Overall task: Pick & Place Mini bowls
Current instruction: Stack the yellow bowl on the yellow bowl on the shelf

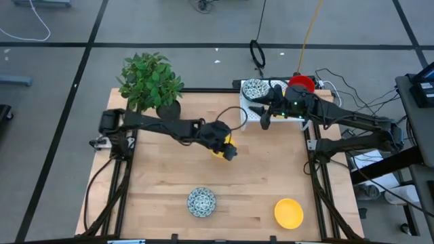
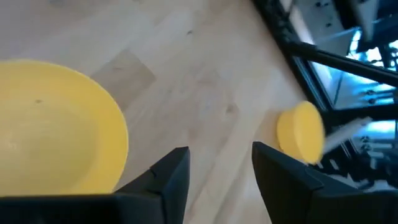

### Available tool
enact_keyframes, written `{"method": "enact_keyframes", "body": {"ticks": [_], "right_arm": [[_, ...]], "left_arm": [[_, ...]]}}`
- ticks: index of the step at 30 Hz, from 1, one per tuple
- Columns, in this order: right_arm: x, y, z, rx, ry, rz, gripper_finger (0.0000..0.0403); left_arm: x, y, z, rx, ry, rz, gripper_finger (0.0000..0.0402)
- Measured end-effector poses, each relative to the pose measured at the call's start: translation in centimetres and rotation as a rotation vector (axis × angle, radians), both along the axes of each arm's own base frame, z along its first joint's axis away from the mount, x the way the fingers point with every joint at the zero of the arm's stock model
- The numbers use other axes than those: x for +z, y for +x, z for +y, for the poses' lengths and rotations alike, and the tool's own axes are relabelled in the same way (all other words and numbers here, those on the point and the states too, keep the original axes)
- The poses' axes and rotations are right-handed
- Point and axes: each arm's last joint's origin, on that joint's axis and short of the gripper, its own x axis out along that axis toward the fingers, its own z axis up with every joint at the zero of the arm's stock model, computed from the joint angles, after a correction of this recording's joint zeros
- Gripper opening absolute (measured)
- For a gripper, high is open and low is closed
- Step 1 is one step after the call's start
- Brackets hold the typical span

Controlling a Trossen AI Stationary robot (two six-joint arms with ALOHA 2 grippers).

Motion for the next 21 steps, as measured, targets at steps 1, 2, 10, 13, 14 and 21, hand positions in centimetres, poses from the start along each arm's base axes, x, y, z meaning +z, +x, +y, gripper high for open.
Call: {"method": "enact_keyframes", "body": {"ticks": [1, 2, 10, 13, 14, 21], "right_arm": [[-0.1, 0.2, 0.2, 0.014, -0.002, 0.006, 0.0169], [-0.3, 0.5, 0.5, 0.027, 0.001, 0.019, 0.0169], [-3.2, 3.9, 1.9, 0.143, -0.021, 0.152, 0.0169], [-4.8, 5.6, 2.3, 0.202, -0.031, 0.203, 0.0169], [-5.4, 6.1, 2.5, 0.231, -0.026, 0.219, 0.0169], [-9.6, 10.4, 4.0, 0.525, -0.110, 0.255, 0.0169]], "left_arm": [[0.9, -0.6, 0.0, -0.010, 0.013, -0.002, 0.0173], [1.8, -1.3, 0.0, -0.013, 0.030, -0.003, 0.0170], [8.6, -7.7, 0.2, 0.120, 0.169, -0.003, 0.0153], [10.5, -9.4, 0.0, 0.142, 0.191, -0.049, 0.0152], [10.9, -9.9, -0.1, 0.145, 0.199, -0.062, 0.0152], [13.0, -11.9, -0.7, 0.171, 0.232, -0.133, 0.0152]]}}
